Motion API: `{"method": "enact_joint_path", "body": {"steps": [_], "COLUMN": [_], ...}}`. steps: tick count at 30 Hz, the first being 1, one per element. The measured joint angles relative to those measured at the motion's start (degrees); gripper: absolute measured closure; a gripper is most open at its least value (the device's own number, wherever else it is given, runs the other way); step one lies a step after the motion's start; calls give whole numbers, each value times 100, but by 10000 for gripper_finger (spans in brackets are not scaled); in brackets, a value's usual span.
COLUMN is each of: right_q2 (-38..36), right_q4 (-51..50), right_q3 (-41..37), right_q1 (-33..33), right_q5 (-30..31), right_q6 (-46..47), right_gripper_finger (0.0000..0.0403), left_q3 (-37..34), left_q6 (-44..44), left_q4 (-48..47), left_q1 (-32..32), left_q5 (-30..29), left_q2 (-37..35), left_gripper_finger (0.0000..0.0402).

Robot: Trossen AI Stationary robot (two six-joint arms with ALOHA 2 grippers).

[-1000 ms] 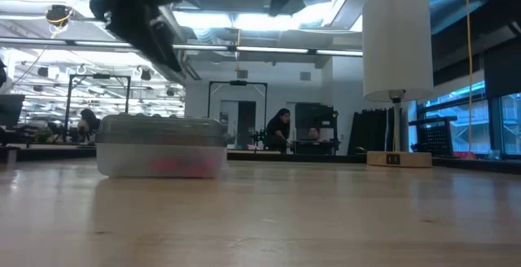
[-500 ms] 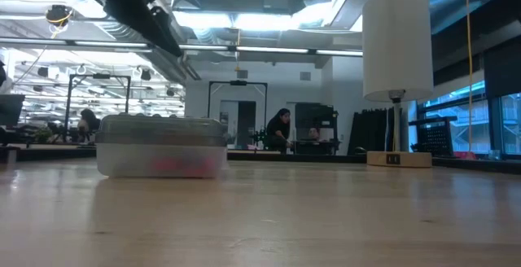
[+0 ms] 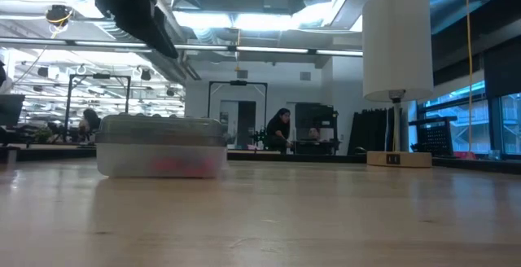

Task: Pack school essentials
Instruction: Return to Home Position

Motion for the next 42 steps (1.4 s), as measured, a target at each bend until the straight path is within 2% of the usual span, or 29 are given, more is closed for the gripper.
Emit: {"method": "enact_joint_path", "body": {"steps": [6, 11, 16, 21, 28, 34, 39, 42], "right_q2": [-804, -1746, -2766, -3809, -5330, -6644, -7663, -8233], "right_q4": [118, 992, 2001, 2812, 4577, 5961, 6737, 7111], "right_q3": [-1189, -2698, -4112, -5183, -6865, -8175, -9181, -9750], "right_q1": [329, 537, 529, 503, 512, 507, 507, 507], "right_q5": [410, 599, 412, 15, -538, -800, -1005, -1147], "right_q6": [756, 1038, 963, 818, 76, -562, -760, -824], "right_gripper_finger": [401, 401, 401, 401, 401, 401, 401, 401], "left_q3": [15, 406, 611, 610, 387, 235, 0, -83], "left_q6": [234, 210, -99, -554, -865, -907, -922, -1042], "left_q4": [-378, -1118, -1698, -2077, -2087, -1630, -1592, -1552], "left_q1": [0, 2, 1, -2, -4, -5, -7, -9], "left_q5": [-24, -428, -418, -382, -104, 241, 270, 256], "left_q2": [-178, -567, -1273, -2225, -3849, -5066, -5831, -5779], "left_gripper_finger": [234, 293, 343, 394, 400, 401, 401, 401]}}
